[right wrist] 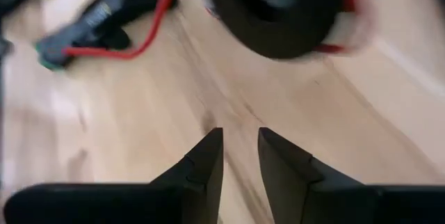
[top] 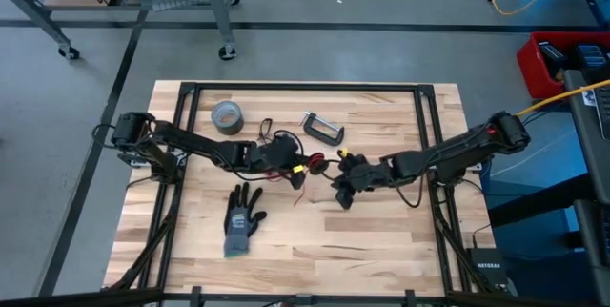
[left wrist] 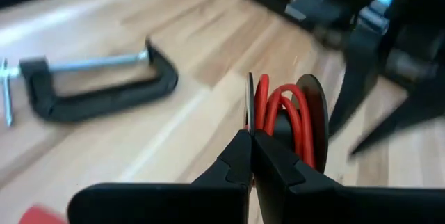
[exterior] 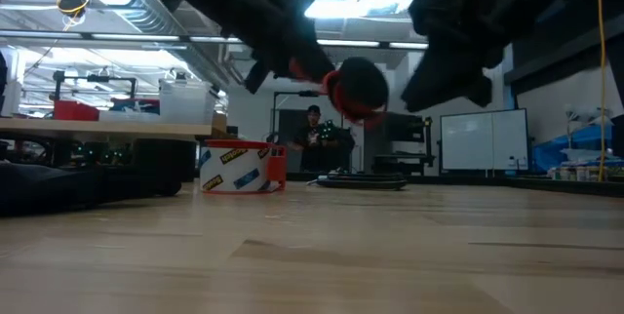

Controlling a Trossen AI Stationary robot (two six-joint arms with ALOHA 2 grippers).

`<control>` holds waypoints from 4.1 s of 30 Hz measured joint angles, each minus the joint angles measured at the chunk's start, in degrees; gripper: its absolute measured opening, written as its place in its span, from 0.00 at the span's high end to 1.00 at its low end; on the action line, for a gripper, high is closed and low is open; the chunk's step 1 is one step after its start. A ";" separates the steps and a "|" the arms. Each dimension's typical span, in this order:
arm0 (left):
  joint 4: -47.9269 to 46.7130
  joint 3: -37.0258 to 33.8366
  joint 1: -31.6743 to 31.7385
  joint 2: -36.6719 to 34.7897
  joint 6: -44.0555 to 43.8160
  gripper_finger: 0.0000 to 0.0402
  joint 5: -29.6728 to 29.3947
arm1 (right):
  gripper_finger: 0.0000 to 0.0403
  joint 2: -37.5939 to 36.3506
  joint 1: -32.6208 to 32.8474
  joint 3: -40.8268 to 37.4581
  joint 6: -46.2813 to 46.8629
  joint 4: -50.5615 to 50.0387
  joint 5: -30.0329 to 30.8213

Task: Coil cords
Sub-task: Coil the red wire onto the spool, then return to Home Position

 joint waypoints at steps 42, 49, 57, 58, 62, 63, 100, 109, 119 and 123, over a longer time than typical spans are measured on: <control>12.35 -38.29 -2.17 -44.26 -12.31 1.00 4.44 | 0.77 -46.77 12.00 -30.88 2.12 9.10 20.82; 22.81 -43.51 -3.68 -43.63 -10.09 1.00 4.41 | 0.77 -46.78 12.74 -36.49 -3.48 21.36 19.54; 34.21 -43.89 -3.64 -35.36 -7.49 1.00 4.23 | 0.77 -46.76 12.74 -39.06 -9.37 28.93 19.34; 36.12 -43.89 -3.64 -33.69 -7.66 1.00 4.22 | 0.77 -46.76 12.72 -39.20 -9.43 29.29 19.34; 42.59 -43.31 -3.64 -26.32 -9.84 1.00 4.22 | 0.77 -46.61 12.72 -39.34 -9.43 29.60 19.34; 43.82 -42.75 -3.64 -24.45 -10.72 1.00 4.22 | 0.77 -46.56 12.72 -39.34 -9.43 29.52 19.34; 44.63 -17.16 -3.55 15.61 -26.88 1.00 11.88 | 0.77 -40.99 12.70 -39.36 -9.19 29.56 19.30; 44.67 -17.22 -3.55 15.57 -24.28 0.92 11.87 | 0.77 -40.99 12.70 -39.36 -9.19 29.56 19.28; 44.78 -17.25 -2.59 15.52 -24.03 0.85 11.92 | 0.77 -40.99 12.70 -39.36 -9.19 29.57 19.26; 44.58 -17.29 -1.12 15.51 -24.29 0.90 11.89 | 0.77 -40.99 12.72 -39.36 -9.18 29.57 18.55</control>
